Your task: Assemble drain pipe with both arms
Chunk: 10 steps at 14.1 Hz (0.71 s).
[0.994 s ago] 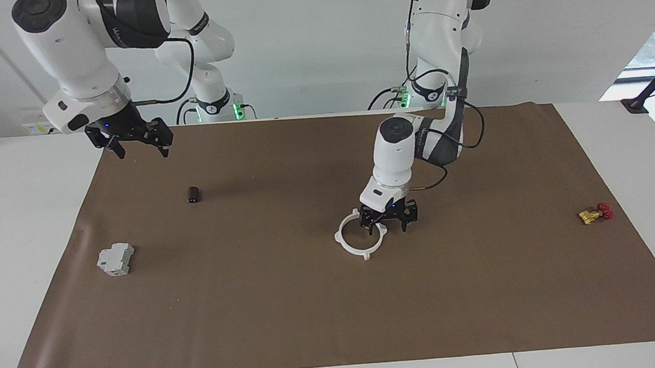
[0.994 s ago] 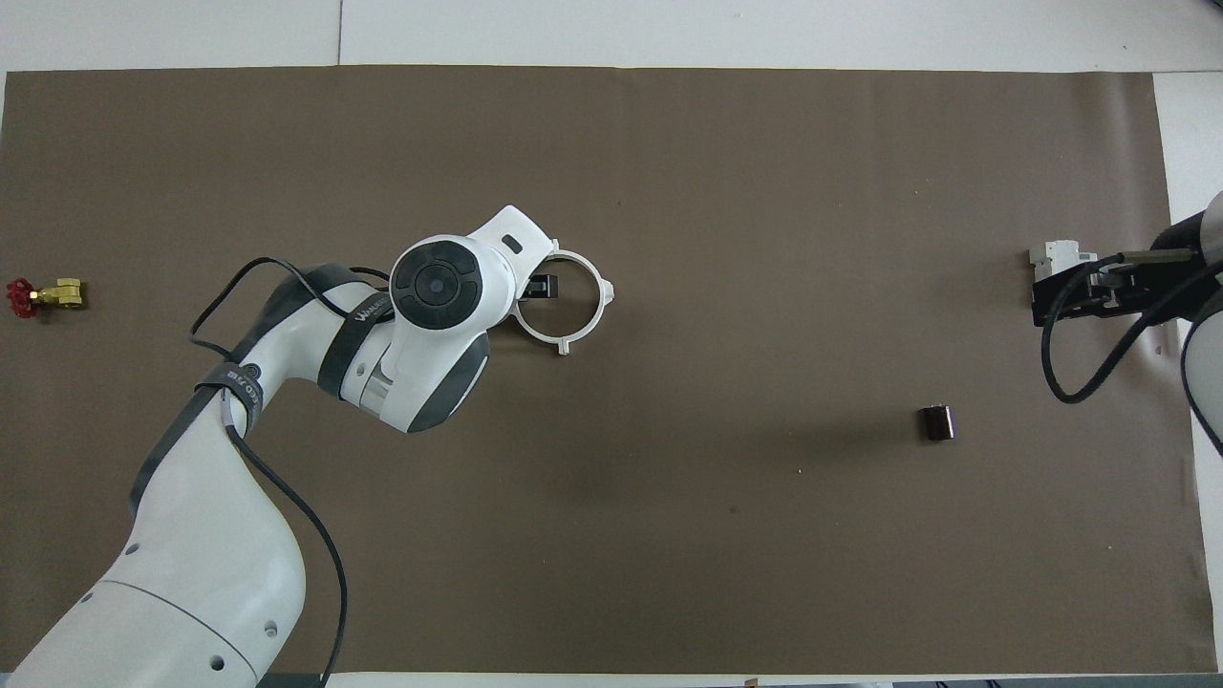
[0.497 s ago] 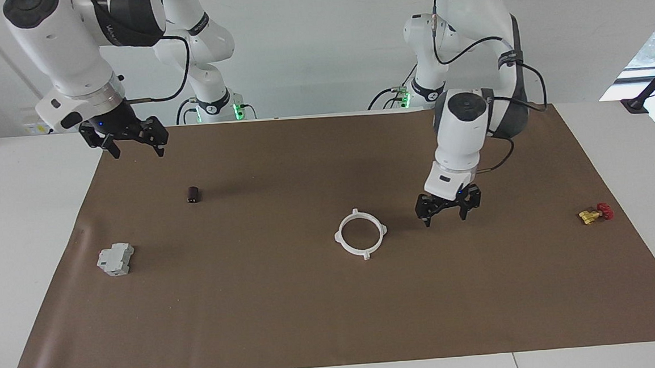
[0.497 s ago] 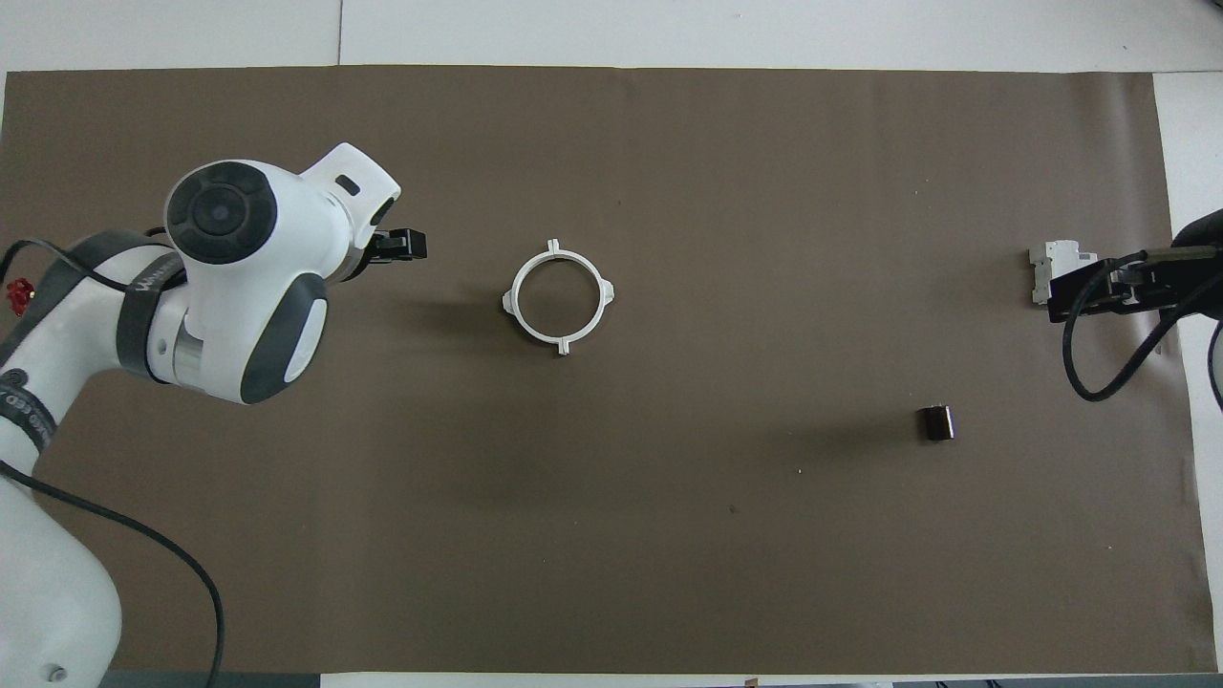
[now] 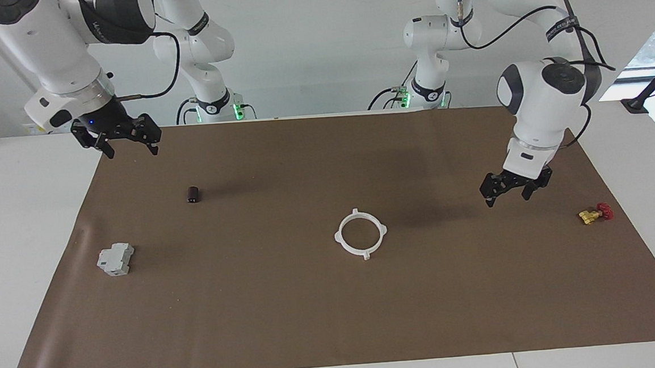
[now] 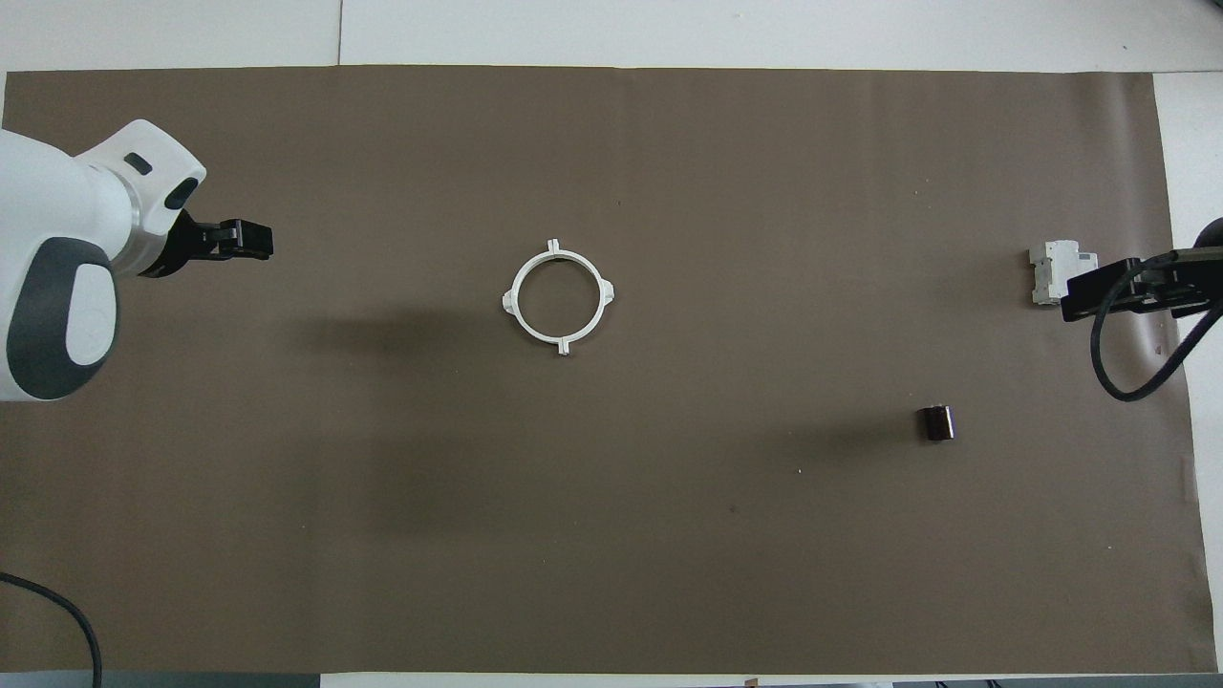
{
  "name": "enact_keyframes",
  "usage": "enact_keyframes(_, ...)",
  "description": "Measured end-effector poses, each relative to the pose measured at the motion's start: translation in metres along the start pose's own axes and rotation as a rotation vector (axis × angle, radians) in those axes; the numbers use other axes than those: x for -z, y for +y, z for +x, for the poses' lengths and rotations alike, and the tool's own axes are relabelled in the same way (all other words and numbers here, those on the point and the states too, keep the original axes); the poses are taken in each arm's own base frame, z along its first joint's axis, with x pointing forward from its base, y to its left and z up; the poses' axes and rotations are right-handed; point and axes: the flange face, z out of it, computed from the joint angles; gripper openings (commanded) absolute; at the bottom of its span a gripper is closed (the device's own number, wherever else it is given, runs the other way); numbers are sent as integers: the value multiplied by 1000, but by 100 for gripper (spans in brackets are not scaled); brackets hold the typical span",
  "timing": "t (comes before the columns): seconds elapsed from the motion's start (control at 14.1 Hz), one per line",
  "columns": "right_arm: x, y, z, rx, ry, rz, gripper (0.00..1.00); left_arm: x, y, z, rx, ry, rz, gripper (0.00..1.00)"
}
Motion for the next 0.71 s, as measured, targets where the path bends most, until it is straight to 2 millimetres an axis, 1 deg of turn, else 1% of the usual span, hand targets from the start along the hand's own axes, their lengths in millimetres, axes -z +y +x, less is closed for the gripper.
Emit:
enact_keyframes(0.07,1,0,0,0,2,0,100,12,-12,0,5,-8,-14,100)
enact_keyframes(0.21,5,0,-1,-1,8,0,100,44,-29,3,15,-19,-49,100)
enact_keyframes(0.43,8,1,-1,-1,12,0,100,98,-38,9,21,-31,-60,100)
enact_keyframes(0.57,8,1,-1,-1,12,0,100,120,-41,8,22,-49,-60,100)
enact_keyframes(0.71,8,0,-1,0,12,1,100,131,-49,5,29,-69,-60,100)
